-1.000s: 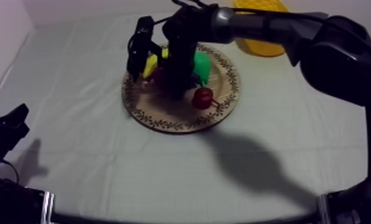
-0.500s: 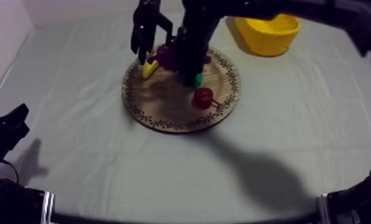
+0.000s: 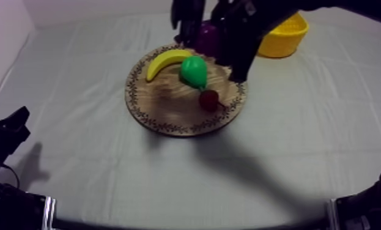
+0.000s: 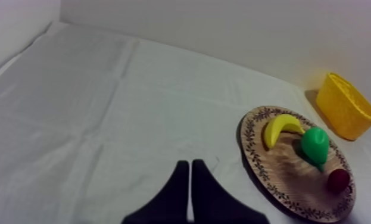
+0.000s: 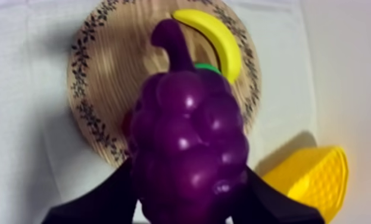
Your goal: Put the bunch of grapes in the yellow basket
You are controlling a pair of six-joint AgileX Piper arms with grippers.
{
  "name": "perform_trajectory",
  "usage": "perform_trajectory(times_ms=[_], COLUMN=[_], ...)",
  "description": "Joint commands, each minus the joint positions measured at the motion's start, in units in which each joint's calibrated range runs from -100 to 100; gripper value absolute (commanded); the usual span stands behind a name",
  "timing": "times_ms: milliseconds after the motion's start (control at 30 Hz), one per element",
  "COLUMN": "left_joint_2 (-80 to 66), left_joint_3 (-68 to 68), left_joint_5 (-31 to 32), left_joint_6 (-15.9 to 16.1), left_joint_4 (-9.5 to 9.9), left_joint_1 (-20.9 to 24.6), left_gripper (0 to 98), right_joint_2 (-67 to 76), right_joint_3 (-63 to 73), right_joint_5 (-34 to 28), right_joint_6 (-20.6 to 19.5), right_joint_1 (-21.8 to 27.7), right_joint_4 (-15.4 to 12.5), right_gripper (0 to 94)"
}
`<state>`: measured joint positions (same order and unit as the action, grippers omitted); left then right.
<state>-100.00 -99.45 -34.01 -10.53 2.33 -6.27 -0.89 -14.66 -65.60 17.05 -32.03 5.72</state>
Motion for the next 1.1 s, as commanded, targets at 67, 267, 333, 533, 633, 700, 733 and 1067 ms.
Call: perform_trajectory(times_ms=[67, 267, 333, 533, 633, 700, 733, 1067], left_joint_2=[0.0, 0.0, 0.0, 0.0, 0.0, 0.0, 0.0, 0.0], left_joint_3=[0.01, 0.01, 0.01, 0.01, 0.01, 0.01, 0.01, 0.01], left_joint_5=[-0.02, -0.02, -0.02, -0.02, -0.02, -0.02, -0.02, -0.02], left_joint_6=[0.0, 0.0, 0.0, 0.0, 0.0, 0.0, 0.0, -0.01], left_joint_4=[-0.01, -0.01, -0.01, -0.01, -0.01, -0.01, -0.01, -0.01], left_joint_1=[0.01, 0.01, 0.01, 0.01, 0.01, 0.01, 0.01, 0.01], left_gripper=[0.0, 0.0, 0.0, 0.0, 0.0, 0.0, 0.0, 0.0], right_joint_2=[6.77, 11.91, 13.1, 14.95, 15.07, 14.69, 14.34, 9.18], right_joint_3=[-3.71, -4.07, -3.99, -8.0, -11.02, -12.58, -13.19, -11.03], right_joint_5=[-0.23, -1.76, -2.44, 1.49, 2.55, 2.98, 3.36, 5.85], right_joint_6=[-1.03, -1.99, -2.75, -10.31, -13.07, -13.96, -14.26, -14.9], right_joint_1=[2.06, 9.23, 12.25, 18.95, 20.93, 21.97, 22.39, 25.03], right_joint_4=[-0.93, -4.6, -5.86, -2.77, -1.48, -1.35, -1.35, -1.05], right_gripper=[29.3, 31.5, 32.3, 33.6, 35.0, 34.9, 34.7, 33.4])
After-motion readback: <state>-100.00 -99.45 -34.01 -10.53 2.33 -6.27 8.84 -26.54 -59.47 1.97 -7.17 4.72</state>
